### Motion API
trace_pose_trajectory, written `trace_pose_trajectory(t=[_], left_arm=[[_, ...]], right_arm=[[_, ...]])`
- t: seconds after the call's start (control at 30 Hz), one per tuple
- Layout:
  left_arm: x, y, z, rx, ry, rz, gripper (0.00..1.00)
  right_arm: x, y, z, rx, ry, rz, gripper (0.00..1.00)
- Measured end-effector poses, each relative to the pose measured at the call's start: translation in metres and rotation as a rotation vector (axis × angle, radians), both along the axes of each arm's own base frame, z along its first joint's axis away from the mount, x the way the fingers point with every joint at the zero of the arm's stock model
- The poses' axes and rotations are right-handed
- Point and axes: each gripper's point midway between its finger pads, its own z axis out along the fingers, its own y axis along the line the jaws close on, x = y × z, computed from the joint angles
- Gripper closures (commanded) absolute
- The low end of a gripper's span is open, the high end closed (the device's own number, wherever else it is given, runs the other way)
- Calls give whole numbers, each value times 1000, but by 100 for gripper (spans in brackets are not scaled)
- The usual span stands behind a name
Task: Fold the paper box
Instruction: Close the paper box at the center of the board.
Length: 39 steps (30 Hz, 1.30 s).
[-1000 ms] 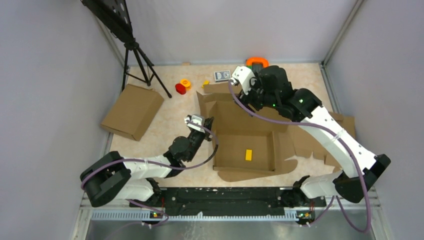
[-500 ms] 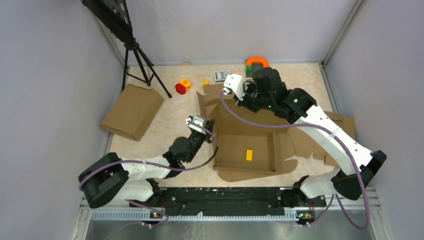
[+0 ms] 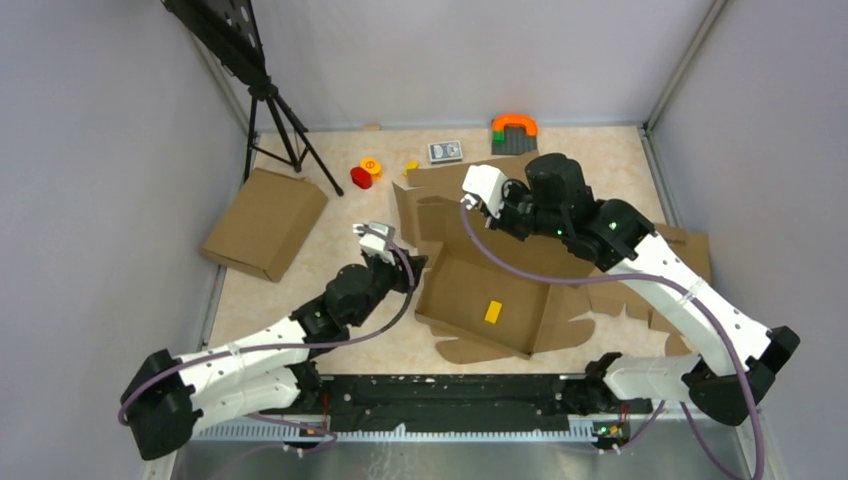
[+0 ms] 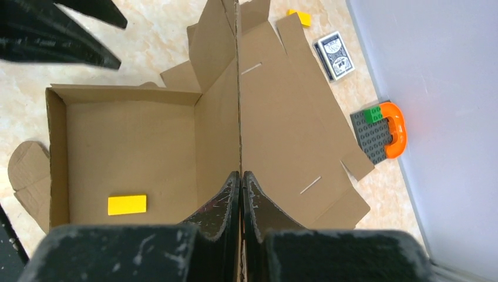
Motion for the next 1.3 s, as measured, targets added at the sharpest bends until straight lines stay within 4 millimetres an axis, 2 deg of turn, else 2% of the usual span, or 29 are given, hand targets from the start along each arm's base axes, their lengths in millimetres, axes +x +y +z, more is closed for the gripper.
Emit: trace_pose_trajectory(t=[0.1, 0.17, 0.23, 0.33, 0.6, 0.77, 0.97, 1.3], left_arm=[[7, 20, -7, -28, 78, 61, 82], [20, 38, -12, -62, 134, 122, 98], [36, 62, -21, -103, 210, 199, 100], [44, 67, -26, -116, 259, 216, 100], [88, 47, -16, -132, 336, 178, 100], [102, 30, -14, -152, 375, 111, 100], [89, 1, -26, -201, 495, -32, 100], [57, -24, -32, -270, 621, -143, 100]], right_arm=[[0, 2, -1, 8, -2, 6, 100], [-1, 2, -1, 9, -1, 9, 100], [-1, 3, -1, 13, 0, 15, 100], [-3, 4, 0, 18, 3, 24, 100], [-6, 7, -1, 26, 14, 46, 100], [-7, 8, -1, 28, 16, 49, 100], [-6, 8, -3, 28, 26, 44, 100], [-6, 13, -5, 46, 49, 41, 100]])
